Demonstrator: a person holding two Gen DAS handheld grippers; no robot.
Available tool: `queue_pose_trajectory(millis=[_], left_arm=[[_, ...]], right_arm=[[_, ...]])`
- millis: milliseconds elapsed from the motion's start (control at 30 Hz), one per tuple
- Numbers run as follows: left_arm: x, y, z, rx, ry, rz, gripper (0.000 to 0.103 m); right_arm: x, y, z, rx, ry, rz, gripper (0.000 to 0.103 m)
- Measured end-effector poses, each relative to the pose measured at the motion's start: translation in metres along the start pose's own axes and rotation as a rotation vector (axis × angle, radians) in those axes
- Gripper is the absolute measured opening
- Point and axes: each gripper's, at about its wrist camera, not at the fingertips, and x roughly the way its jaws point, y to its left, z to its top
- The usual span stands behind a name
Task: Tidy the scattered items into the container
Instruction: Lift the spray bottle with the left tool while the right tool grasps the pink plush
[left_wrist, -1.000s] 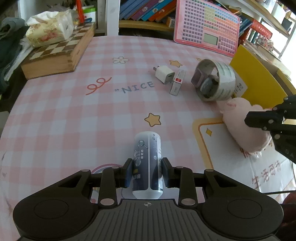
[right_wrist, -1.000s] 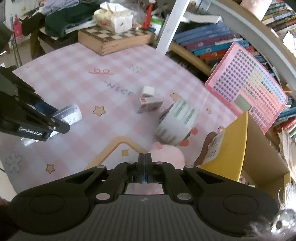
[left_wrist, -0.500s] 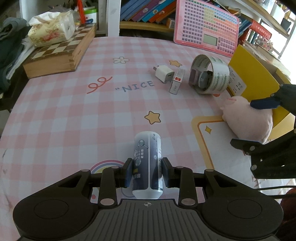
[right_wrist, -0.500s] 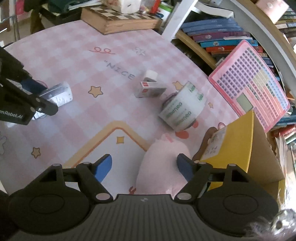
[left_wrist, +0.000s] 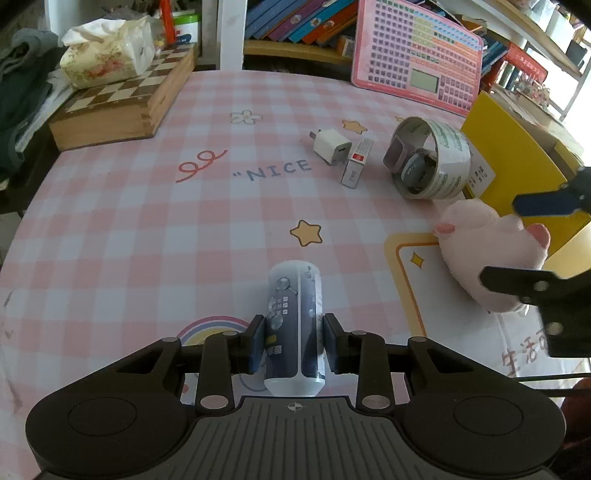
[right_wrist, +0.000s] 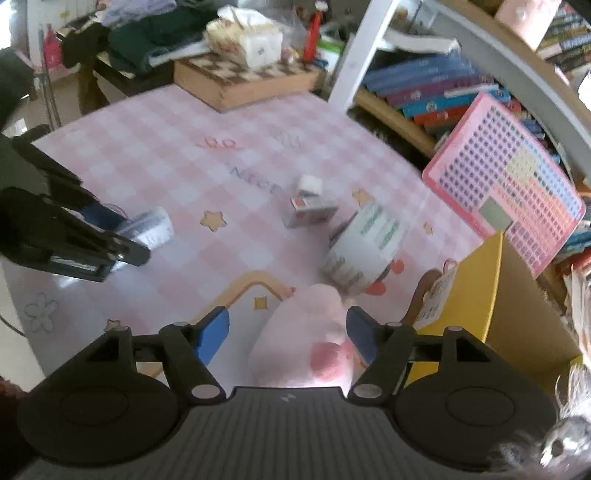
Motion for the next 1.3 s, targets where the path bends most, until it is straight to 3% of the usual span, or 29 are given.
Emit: queue_pose_trajectory(millis=[133,267,433,567,767,967,1300], left_arm=[[0.001,-0.002,-0.001,0.008,0.004,0.006,0.032],[0.001,-0.003,-0.001,0.008,0.009,0.009,0.031],[0.001,-0.002,0.000,0.008,0.012,0.007,0.031],[0.001,-0.001,-0.001,0.003,0.006,0.003,0.031],[-0.004,0.003,-0.001,-0.061,0.003,-0.028,0.031],[-0.023,0.007,0.001,-0.140,-0.052,-0.067,0.031],[-0.056,0.009,-0.002,-0.213,-0.168,-0.072,0.030]], right_arm=[[0.026,0.002,0.000,-0.016,0.066,-0.078,0.074],[0.039,0.005,-0.002,-0.064,0.087,-0.101,0.074],[0.052,0.001,-0.005,-0.108,0.123,-0.131,0.064],[0.049,-0.006,-0.006,-0.076,0.093,-0.078,0.057],[0.026,-0.015,-0.004,0.109,0.024,0.068,0.053],[-0.001,-0.019,-0.006,0.205,-0.014,0.090,0.053],[-0.024,-0.003,-0.022,0.186,-0.043,0.059,0.053]])
